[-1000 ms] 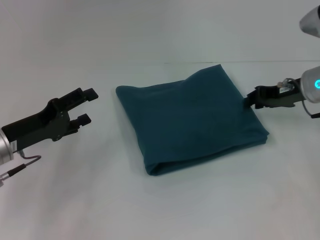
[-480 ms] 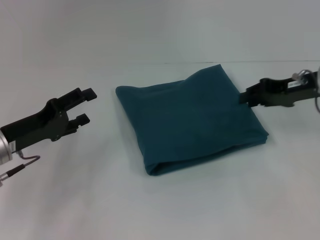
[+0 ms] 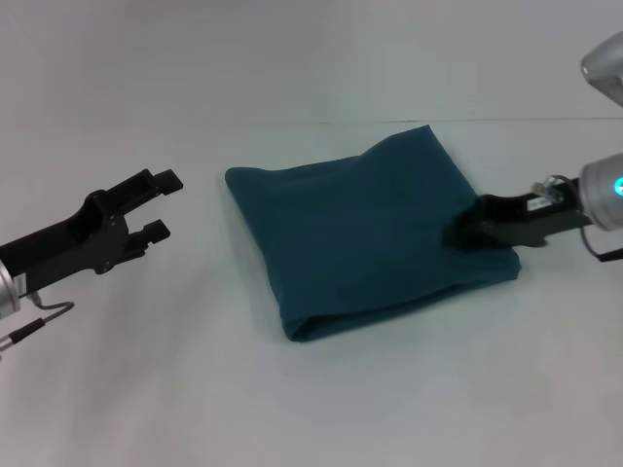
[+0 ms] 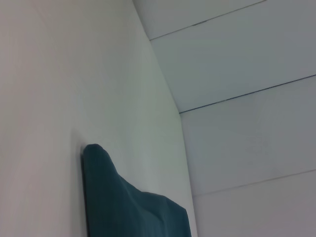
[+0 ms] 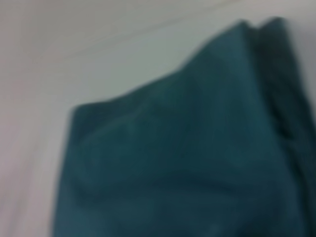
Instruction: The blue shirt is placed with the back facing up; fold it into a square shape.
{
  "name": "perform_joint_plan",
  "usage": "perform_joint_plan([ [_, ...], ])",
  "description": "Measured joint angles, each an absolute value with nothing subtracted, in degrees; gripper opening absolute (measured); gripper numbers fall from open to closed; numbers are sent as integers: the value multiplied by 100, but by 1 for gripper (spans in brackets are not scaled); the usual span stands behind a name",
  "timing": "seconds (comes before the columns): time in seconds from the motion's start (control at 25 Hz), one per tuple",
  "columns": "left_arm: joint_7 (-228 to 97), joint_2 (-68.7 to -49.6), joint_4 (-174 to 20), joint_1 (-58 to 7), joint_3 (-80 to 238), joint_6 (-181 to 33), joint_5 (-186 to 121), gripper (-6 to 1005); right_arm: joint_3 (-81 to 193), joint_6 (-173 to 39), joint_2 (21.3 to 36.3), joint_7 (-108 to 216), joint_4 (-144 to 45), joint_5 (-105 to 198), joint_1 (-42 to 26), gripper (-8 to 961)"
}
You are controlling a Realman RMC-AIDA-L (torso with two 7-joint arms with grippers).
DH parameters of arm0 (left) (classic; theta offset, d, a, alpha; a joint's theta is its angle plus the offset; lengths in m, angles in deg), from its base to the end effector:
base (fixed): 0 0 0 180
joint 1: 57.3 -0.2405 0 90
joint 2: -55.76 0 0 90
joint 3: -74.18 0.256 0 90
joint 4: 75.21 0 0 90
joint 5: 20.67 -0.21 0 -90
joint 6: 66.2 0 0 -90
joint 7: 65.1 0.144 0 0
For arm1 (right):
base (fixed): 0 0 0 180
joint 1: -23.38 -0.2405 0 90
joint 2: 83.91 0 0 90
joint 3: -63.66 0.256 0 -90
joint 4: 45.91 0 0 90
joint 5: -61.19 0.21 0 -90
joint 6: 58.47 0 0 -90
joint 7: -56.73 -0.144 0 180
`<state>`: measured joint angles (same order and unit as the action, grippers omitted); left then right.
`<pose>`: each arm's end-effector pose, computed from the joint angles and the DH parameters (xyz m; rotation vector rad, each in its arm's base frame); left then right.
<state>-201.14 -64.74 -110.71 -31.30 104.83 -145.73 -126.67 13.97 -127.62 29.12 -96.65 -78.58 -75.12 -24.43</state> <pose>-0.2995 0.3361 0.0198 -1.7877 -2.0223 -1.1994 0.2401 0.4215 0.0037 -2.1293 1.8217 0.1751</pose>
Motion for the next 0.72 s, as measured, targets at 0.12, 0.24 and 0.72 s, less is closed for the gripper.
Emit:
perform_joint_plan([
  [0.12,-20110,-6474,-11071,-3128,10460,-14573,-12667,948,1426,-12764,2834,-9894,-7973,-7814,-2381,338],
  [0.24,-20107,-6474,-11071,-3123,10459,-14573,-12667,949,1444,-12732,2725,-10030,-8228,-7908,-2224,355],
  [0.72,-20263,-6457,-11094,-3145,10519,-14864,-12824,944,2184,-13304,2564,-9608,-9105,-7885,-1796,421],
])
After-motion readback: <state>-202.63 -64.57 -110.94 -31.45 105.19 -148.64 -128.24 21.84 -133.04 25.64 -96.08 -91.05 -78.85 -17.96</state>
